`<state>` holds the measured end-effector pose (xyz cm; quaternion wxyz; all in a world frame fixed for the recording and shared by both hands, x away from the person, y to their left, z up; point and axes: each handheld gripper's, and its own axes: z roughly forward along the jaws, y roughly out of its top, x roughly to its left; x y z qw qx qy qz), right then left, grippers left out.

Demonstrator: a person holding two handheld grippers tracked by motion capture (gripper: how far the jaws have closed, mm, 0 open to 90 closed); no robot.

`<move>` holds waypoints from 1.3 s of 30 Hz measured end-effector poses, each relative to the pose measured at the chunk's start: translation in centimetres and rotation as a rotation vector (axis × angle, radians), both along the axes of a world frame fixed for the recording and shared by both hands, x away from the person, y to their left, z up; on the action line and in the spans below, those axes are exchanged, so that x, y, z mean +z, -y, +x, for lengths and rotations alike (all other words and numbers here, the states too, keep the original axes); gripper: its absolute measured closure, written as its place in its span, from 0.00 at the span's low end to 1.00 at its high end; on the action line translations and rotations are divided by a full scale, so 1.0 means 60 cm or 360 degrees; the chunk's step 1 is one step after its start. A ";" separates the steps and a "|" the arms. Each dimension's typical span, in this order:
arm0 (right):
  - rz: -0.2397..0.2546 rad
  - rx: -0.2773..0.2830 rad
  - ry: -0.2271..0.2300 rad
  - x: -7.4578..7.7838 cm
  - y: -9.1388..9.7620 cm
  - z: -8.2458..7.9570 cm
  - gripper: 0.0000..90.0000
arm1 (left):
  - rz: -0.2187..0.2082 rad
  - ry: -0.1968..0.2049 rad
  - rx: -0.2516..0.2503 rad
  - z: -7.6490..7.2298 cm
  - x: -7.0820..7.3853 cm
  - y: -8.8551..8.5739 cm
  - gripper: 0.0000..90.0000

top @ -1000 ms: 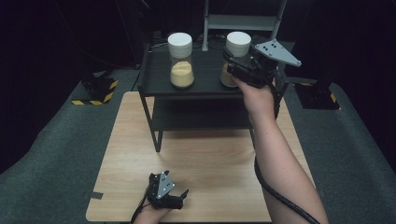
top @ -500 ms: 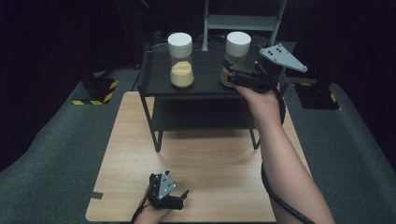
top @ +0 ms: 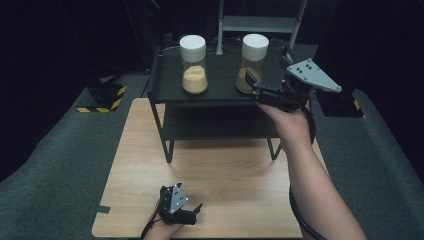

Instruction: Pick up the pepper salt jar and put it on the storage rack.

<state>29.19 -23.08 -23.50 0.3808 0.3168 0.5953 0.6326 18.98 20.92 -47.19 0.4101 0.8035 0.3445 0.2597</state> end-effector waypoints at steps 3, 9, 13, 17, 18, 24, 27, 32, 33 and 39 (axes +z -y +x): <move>-0.0010 0.0002 0.0009 -0.004 0.006 -0.012 0.00 | 0.0005 0.0002 -0.0001 0.000 0.000 0.001 0.01; -0.0030 0.0014 0.0023 -0.014 0.016 -0.032 0.00 | 0.0002 0.0005 0.0006 -0.001 -0.001 0.001 0.01; -0.0036 0.0020 0.0031 -0.023 0.021 -0.043 0.00 | 0.0000 0.0005 0.0010 -0.001 -0.001 0.002 0.01; -0.0053 0.0023 0.0023 -0.031 0.025 -0.051 0.00 | -0.0001 0.0004 0.0014 -0.001 -0.001 0.003 0.01; -0.0054 0.0023 0.0020 -0.033 0.026 -0.054 0.00 | 0.0000 0.0005 0.0015 -0.001 -0.001 0.003 0.01; -0.0072 0.0020 0.0021 -0.048 0.035 -0.066 0.00 | 0.0006 0.0005 0.0010 -0.001 -0.001 0.003 0.01; -0.0077 0.0017 0.0015 -0.054 0.039 -0.069 0.00 | 0.0007 0.0005 0.0010 -0.001 -0.001 0.003 0.01; -0.0100 0.0015 0.0003 -0.067 0.047 -0.075 0.00 | 0.0009 0.0004 0.0011 -0.001 0.000 0.003 0.01; -0.0108 0.0012 -0.0001 -0.070 0.048 -0.077 0.00 | 0.0009 0.0004 0.0011 -0.001 0.000 0.003 0.01; -0.0148 0.0015 -0.0021 -0.087 0.054 -0.085 0.00 | 0.0012 0.0005 0.0010 -0.001 0.000 0.004 0.01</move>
